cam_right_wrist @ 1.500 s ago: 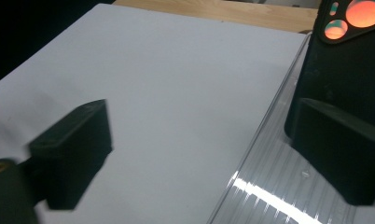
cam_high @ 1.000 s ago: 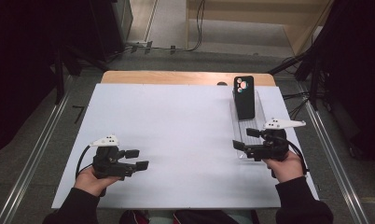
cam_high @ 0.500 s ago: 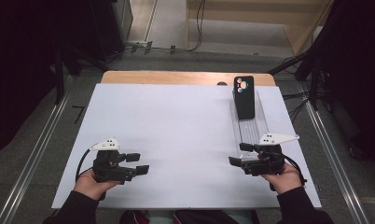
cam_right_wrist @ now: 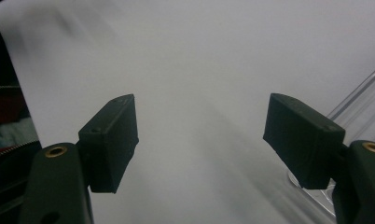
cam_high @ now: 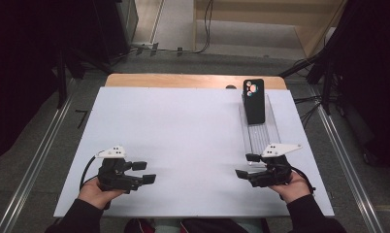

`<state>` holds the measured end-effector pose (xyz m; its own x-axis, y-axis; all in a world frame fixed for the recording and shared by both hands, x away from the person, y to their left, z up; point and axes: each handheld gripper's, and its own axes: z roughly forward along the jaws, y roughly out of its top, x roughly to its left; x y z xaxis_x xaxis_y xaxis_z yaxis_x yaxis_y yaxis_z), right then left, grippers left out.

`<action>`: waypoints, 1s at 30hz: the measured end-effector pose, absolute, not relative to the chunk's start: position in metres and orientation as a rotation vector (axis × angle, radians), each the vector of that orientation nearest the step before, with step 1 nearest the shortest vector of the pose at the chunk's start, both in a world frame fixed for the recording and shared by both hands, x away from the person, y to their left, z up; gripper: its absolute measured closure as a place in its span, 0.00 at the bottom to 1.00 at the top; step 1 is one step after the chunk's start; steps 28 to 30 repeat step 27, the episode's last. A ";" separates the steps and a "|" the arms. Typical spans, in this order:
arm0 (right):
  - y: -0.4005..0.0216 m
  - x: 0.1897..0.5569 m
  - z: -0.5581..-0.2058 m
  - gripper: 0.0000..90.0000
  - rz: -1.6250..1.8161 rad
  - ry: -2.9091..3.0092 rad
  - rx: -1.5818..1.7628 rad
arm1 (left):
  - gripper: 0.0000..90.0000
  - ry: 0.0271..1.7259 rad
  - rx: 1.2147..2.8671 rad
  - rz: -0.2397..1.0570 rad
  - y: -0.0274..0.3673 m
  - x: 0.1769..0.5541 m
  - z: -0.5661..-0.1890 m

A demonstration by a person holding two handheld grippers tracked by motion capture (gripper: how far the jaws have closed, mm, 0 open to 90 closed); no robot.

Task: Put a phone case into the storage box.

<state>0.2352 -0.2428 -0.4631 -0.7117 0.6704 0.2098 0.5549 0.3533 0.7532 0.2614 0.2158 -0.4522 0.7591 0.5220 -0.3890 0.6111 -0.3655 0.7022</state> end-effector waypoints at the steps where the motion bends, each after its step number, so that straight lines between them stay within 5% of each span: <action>1: -0.243 0.236 -0.464 0.27 1.287 2.476 1.125 | 0.33 0.851 2.043 -0.124 0.216 0.261 -0.452; 30: -0.249 0.237 -0.465 0.26 1.331 2.473 1.143 | 0.33 0.857 2.040 -0.133 0.216 0.262 -0.453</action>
